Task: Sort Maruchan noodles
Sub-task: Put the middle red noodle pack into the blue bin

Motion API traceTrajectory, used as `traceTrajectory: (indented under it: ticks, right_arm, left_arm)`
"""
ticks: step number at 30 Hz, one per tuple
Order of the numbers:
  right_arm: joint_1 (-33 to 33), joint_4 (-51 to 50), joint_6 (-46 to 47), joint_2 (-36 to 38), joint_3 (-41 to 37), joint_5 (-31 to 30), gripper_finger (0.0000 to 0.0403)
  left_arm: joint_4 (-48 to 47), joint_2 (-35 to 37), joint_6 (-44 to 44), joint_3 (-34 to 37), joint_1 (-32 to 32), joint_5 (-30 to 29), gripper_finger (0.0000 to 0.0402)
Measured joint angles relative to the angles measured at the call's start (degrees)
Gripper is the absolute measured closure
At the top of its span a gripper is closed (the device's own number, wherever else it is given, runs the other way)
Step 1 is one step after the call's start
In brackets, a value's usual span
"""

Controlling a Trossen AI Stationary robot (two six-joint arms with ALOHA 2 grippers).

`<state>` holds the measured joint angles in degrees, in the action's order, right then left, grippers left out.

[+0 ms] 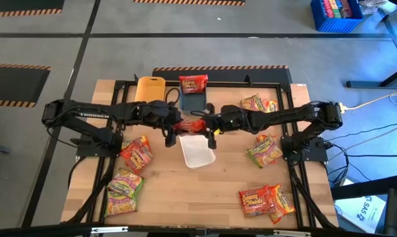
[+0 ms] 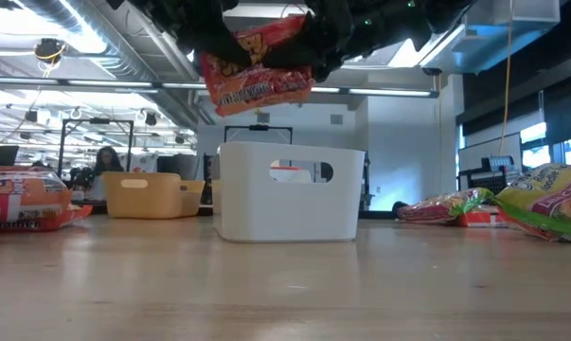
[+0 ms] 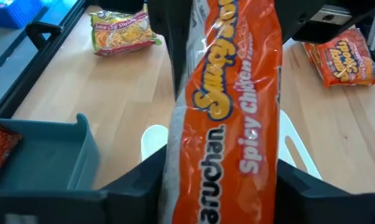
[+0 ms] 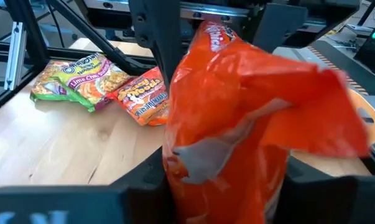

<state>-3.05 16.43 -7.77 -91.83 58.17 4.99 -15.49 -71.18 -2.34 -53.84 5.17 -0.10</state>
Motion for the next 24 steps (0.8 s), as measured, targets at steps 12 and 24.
traceTrajectory:
  ticks: [12, 24]
  right_arm:
    - [0.04, -16.91, 0.35, 8.14, 1.81, -4.26, 0.0104]
    - [0.02, -16.77, -4.58, 17.79, -9.42, -7.04, 0.0091]
  left_arm:
    - [-1.22, 0.00, 5.75, -1.28, 1.31, -2.19, 0.0276]
    - [2.26, -2.76, 15.12, -2.79, 17.00, -1.14, 0.0276]
